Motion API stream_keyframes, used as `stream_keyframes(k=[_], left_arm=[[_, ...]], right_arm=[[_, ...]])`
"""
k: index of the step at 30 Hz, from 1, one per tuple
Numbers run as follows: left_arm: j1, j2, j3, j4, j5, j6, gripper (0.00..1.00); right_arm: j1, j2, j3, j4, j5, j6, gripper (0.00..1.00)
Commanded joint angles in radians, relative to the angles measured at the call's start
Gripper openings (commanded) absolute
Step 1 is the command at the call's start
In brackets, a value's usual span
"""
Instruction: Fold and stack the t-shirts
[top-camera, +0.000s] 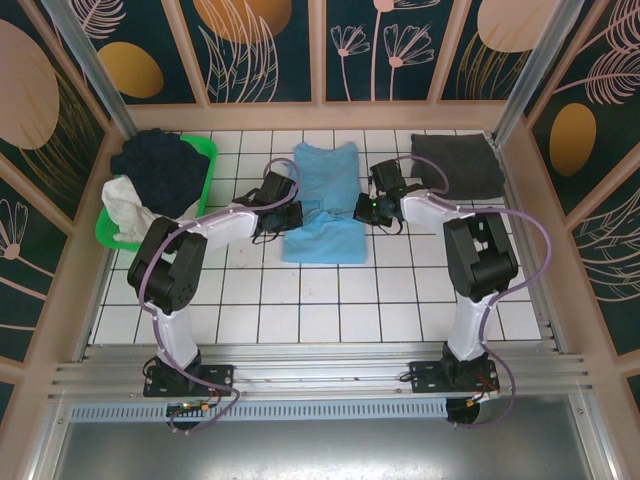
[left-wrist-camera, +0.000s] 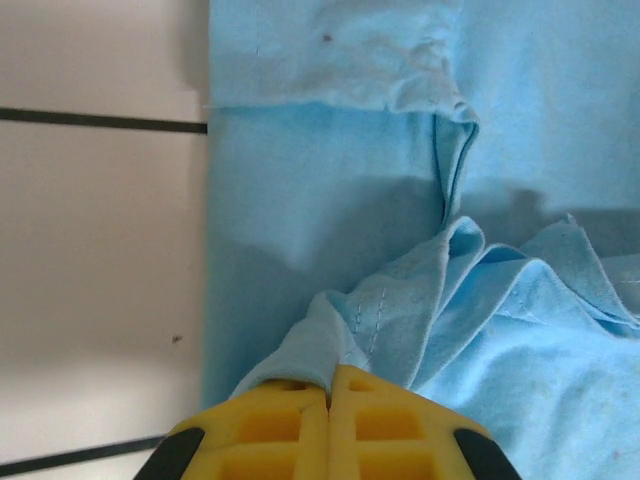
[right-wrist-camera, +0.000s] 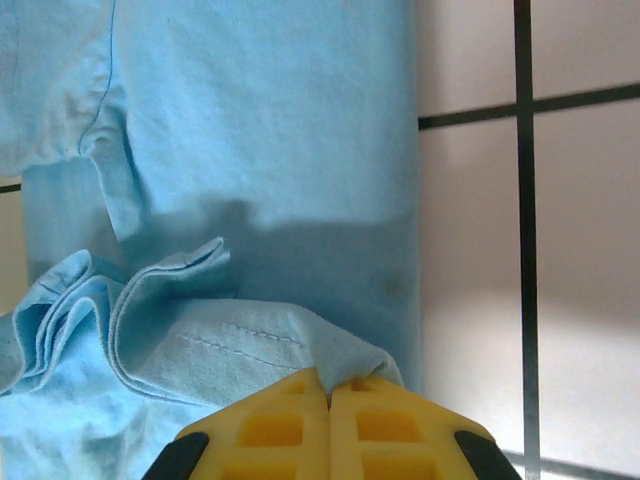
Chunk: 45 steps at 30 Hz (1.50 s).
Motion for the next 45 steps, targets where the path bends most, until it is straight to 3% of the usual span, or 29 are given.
stream_keyframes(k=[1,4,7,10,13,16,20,22,26,31,40,45], left_arm=[[0.015,0.044,0.060,-0.040,0.010,0.032,0.00],[0.025,0.065,0.079,-0.054,0.006,0.035,0.03],[0.034,0.078,0.099,-0.075,-0.017,0.039,0.20],[0.040,0.086,0.127,-0.101,-0.043,0.049,0.35],[0.045,0.087,0.162,-0.126,-0.059,0.061,0.44],[0.045,0.074,0.198,-0.156,-0.089,0.083,0.50],[0.045,0.054,0.229,-0.246,-0.176,0.105,0.58],[0.045,0.026,0.197,-0.244,-0.169,0.107,0.59],[0.044,-0.008,0.076,-0.106,-0.033,0.100,0.59],[0.044,0.074,0.096,-0.072,0.052,0.095,0.54],[0.044,0.057,0.019,-0.038,0.044,0.095,0.54],[0.044,0.072,0.110,-0.078,0.005,0.127,0.57]], right_arm=[[-0.017,0.033,0.052,-0.007,-0.020,-0.028,0.00],[-0.028,0.063,0.064,-0.010,-0.032,-0.031,0.00],[-0.041,0.079,0.074,-0.013,-0.025,-0.035,0.17],[-0.057,0.085,0.090,-0.016,-0.029,-0.037,0.22],[-0.068,0.079,0.127,-0.036,-0.015,-0.046,0.25],[-0.069,0.047,0.148,-0.066,0.066,-0.053,0.29],[-0.003,-0.018,0.112,-0.097,0.318,-0.026,0.32],[0.058,-0.053,0.057,-0.072,0.369,-0.005,0.32],[0.108,-0.068,-0.065,0.120,0.120,0.025,0.31],[0.078,0.042,0.003,0.126,0.102,0.027,0.26],[-0.002,0.231,0.158,0.042,0.042,0.004,0.25],[-0.001,0.216,0.141,0.020,0.083,0.008,0.37]])
